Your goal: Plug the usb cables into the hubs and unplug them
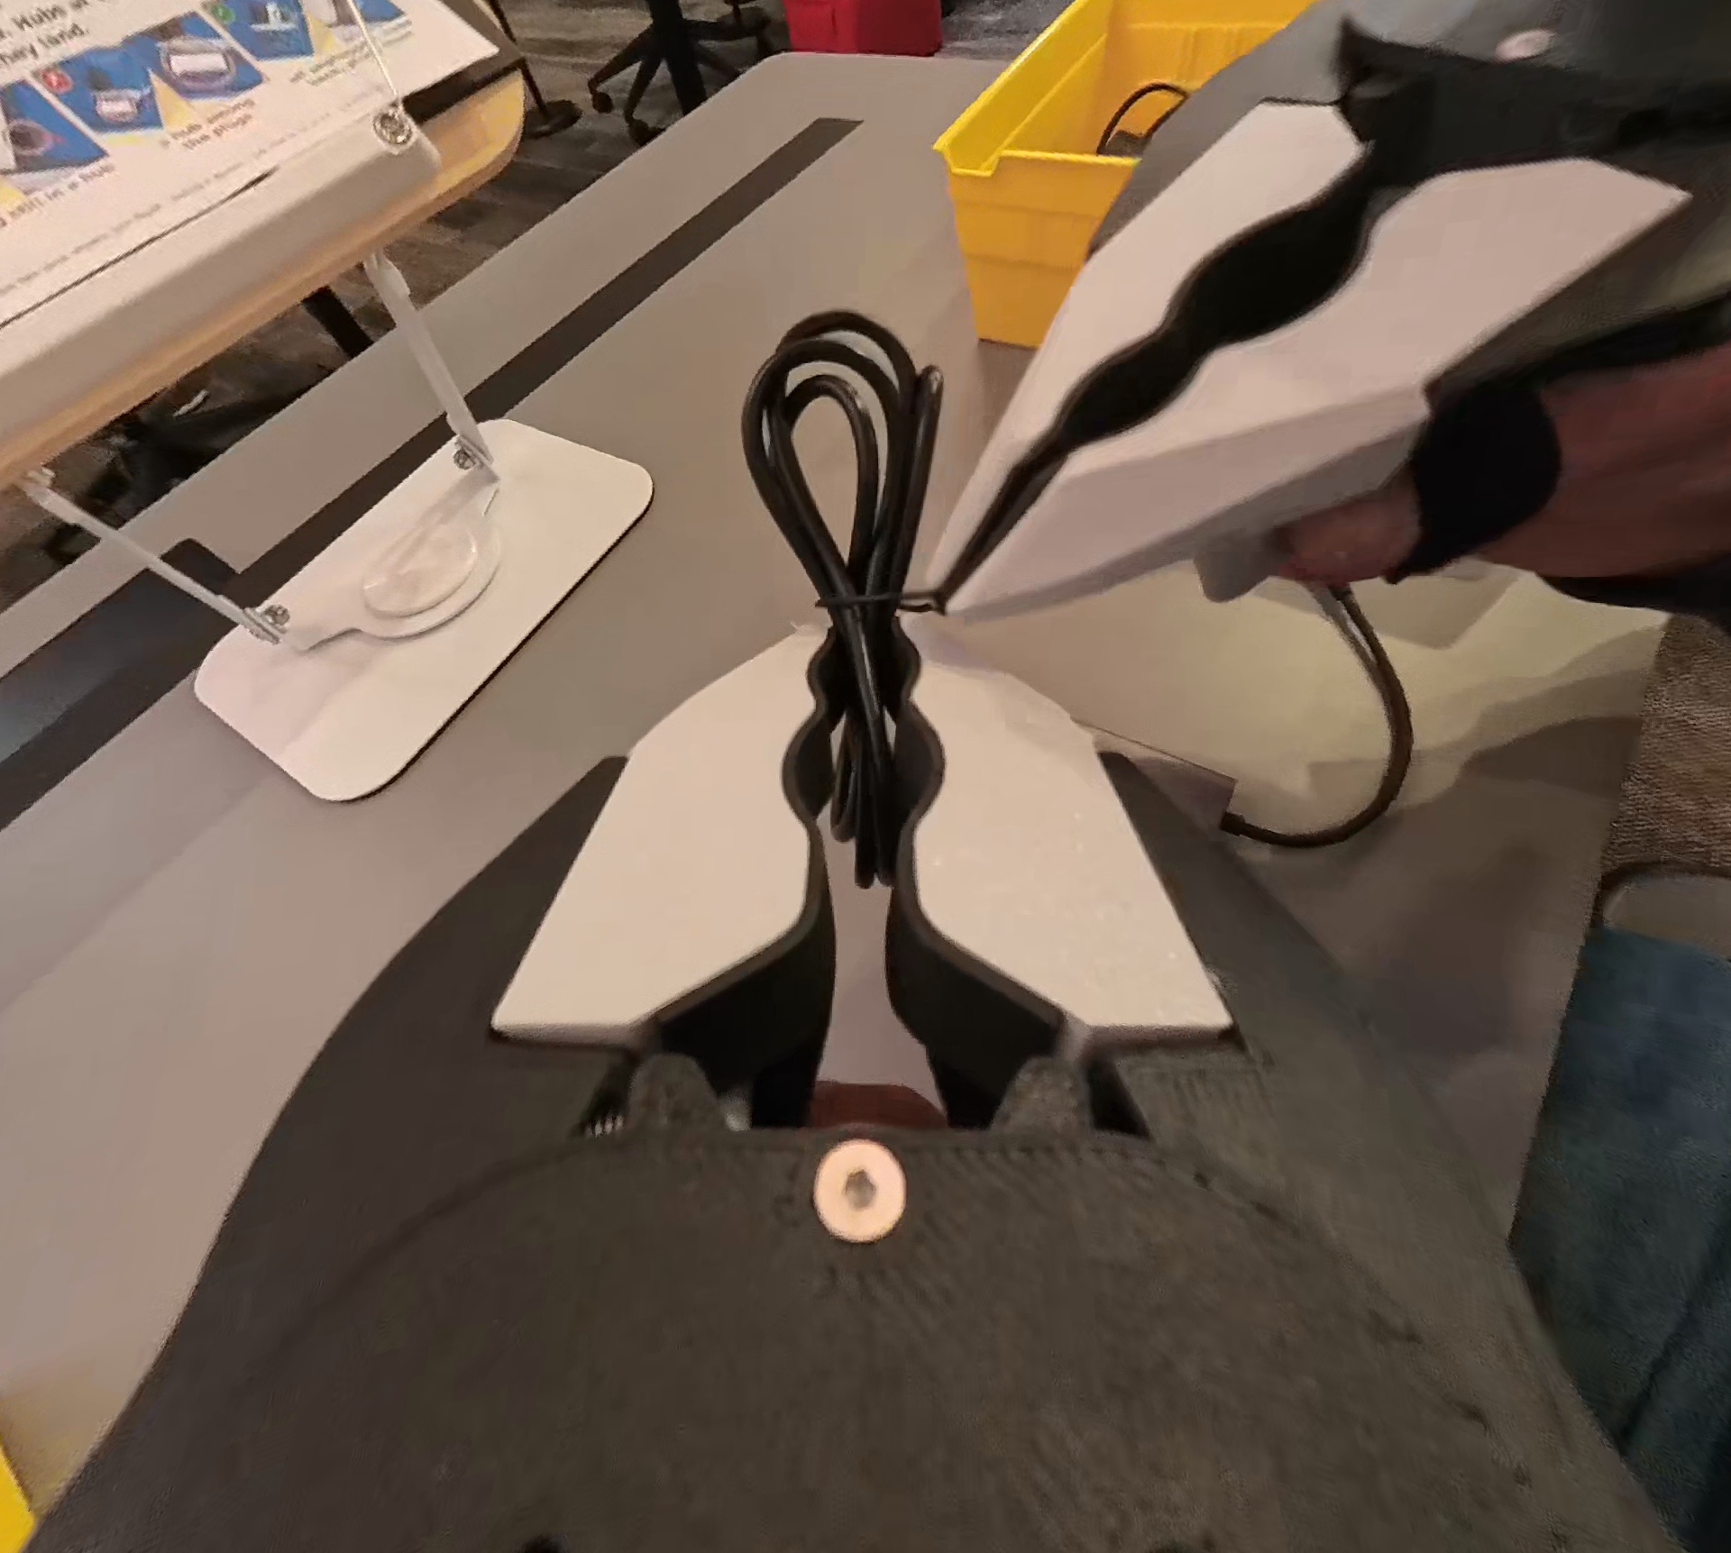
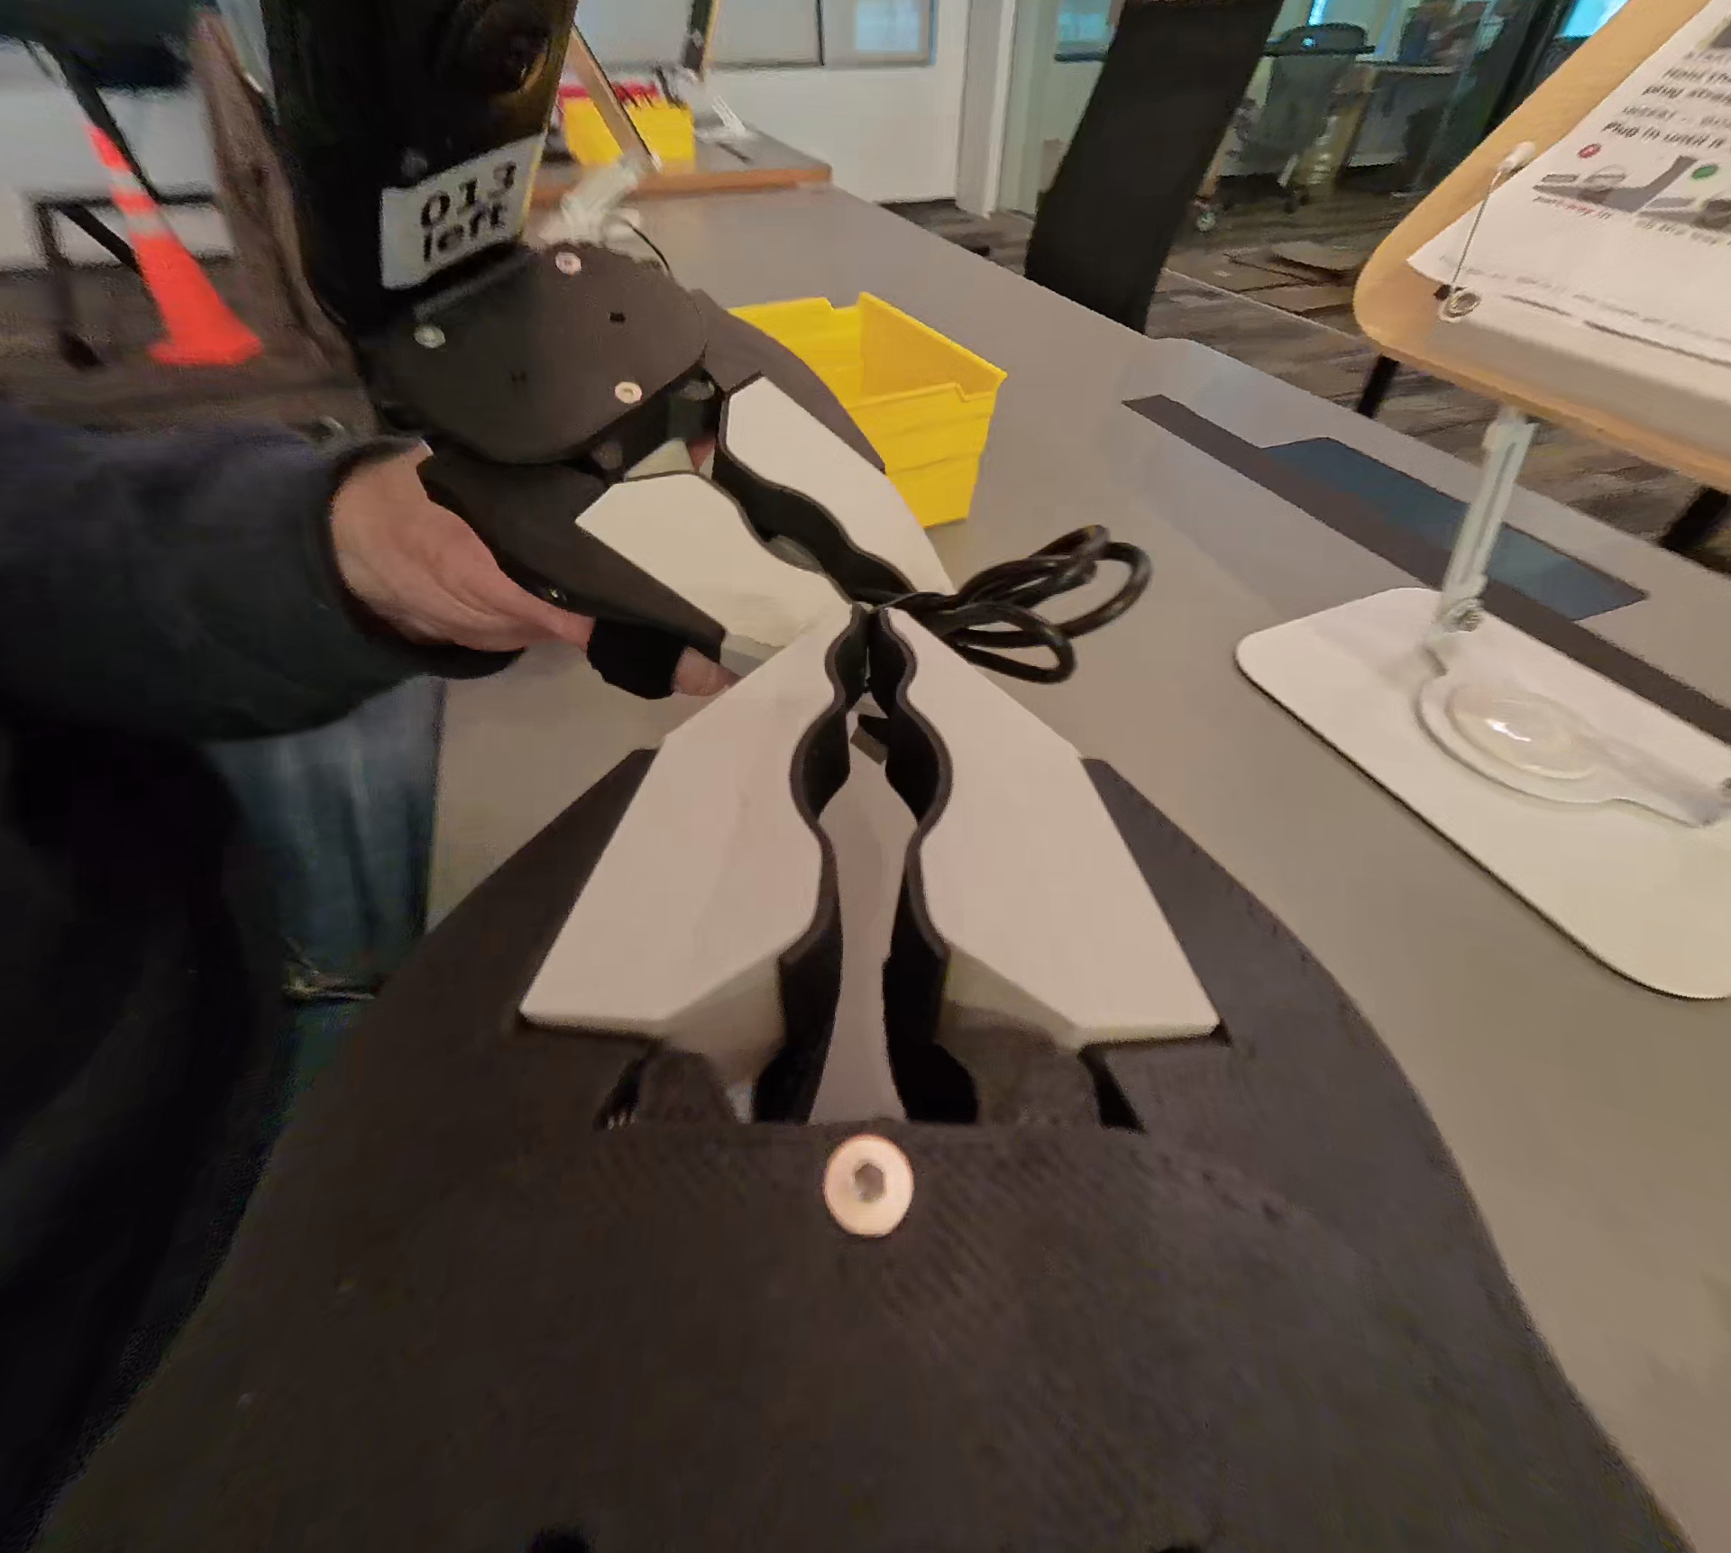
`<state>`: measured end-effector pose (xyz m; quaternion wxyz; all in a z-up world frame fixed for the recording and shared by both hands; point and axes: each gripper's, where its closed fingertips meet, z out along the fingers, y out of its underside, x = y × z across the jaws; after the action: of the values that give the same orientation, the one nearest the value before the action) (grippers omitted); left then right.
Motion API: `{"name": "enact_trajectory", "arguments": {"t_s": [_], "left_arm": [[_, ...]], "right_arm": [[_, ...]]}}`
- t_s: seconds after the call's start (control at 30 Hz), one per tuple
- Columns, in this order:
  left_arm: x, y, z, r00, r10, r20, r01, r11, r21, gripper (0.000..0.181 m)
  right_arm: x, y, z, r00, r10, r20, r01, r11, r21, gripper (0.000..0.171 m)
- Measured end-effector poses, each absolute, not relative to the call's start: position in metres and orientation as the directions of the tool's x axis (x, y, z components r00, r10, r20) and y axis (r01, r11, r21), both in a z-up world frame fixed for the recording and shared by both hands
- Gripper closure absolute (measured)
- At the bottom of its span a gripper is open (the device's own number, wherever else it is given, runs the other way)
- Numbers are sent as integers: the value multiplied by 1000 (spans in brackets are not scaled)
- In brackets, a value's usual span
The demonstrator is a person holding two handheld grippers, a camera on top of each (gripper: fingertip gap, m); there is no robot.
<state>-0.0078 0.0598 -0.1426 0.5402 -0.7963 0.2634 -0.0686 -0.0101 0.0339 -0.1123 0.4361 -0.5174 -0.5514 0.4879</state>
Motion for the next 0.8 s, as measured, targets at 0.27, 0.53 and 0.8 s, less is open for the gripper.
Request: {"name": "enact_trajectory", "arguments": {"t_s": [0.27, 0.53, 0.8], "left_arm": [[0, 64, -170, 791, -486, -372, -550, -298, -780, 175], [-24, 58, -176, 839, -483, -251, -449, -355, -820, 175], [-52, 47, -186, 870, -460, -178, -390, -419, -820, 175]], "right_arm": [[-18, 18, -87, -95, 990, -103, 38, -100, -994, 171], [-2, 50, -82, -35, 998, -47, 48, -45, -998, 171], [13, 81, -79, 5, 993, -118, 5, -118, -993, 171]]}}
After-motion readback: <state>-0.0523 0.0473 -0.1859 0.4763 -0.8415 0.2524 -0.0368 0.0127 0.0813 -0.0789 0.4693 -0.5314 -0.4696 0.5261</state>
